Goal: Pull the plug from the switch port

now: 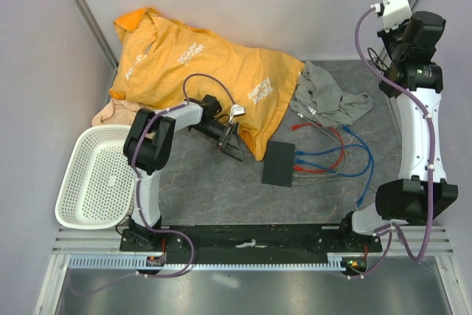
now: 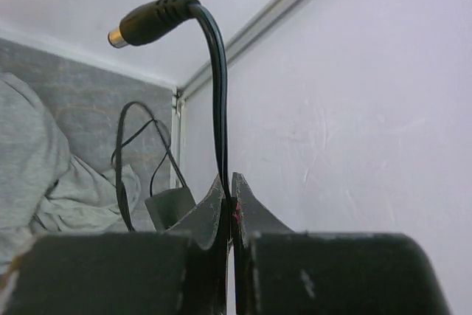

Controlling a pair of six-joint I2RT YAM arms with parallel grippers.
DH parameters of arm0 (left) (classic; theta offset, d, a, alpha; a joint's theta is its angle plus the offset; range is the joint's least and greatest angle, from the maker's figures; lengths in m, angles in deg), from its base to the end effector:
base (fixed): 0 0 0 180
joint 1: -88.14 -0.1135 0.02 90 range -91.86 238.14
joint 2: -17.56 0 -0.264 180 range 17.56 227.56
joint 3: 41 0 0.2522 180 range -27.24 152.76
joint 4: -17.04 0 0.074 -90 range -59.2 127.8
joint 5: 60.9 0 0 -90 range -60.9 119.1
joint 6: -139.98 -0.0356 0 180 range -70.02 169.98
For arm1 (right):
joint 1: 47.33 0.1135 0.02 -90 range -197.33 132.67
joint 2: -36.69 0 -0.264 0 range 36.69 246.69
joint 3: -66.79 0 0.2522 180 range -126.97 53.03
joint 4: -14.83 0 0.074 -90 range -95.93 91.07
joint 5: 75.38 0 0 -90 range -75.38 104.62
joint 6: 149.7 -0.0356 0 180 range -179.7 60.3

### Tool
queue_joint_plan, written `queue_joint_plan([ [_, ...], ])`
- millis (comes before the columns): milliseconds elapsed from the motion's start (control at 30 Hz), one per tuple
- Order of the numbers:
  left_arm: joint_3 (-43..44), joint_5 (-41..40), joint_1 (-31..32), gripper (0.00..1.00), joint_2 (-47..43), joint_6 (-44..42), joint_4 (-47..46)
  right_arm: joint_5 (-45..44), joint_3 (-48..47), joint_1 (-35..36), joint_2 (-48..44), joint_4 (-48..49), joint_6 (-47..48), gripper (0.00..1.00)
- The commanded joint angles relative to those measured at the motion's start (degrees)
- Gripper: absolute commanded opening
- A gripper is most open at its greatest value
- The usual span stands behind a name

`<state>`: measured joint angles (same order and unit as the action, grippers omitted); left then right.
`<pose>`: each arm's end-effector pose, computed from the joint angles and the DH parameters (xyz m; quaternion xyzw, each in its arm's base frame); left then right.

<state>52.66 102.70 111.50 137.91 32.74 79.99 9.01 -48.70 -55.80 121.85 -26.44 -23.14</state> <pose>0.3346 -0.1817 0.1440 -0.2796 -0.7503 0.5983 0.0295 0.3188 -0.0510 0.4831 -0.1567 0.7549 -0.2783 0.5728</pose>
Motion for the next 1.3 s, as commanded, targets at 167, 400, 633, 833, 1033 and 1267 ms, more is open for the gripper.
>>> queue_joint_plan([
  [167,0.17,0.14,0.64,0.61,-0.91,-0.70,0.03,-3.53,7.15,-3.04,3.96,3.16,2.47,0.00],
  [400,-0.36,-0.48,0.90,0.61,-0.74,-1.05,0.12,-4.85,23.39,-3.66,-0.17,5.09,3.96,0.00],
  [633,-0.01,0.14,1.69,0.61,0.32,-0.96,0.03,-12.58,37.82,-4.10,-6.84,5.53,1.68,0.00],
  [833,0.87,1.37,1.96,0.62,1.64,-0.52,0.03,-18.57,44.61,-6.56,-7.39,6.44,-3.50,0.17],
  [1033,0.26,-1.35,3.27,0.61,-0.90,-1.66,-0.76,3.64,36.88,-6.47,-10.53,-4.83,-7.62,0.68],
  [1267,-0.27,-7.33,6.53,0.61,-6.43,-1.32,-1.11,27.44,33.09,1.06,-13.89,-10.89,-8.52,0.85],
])
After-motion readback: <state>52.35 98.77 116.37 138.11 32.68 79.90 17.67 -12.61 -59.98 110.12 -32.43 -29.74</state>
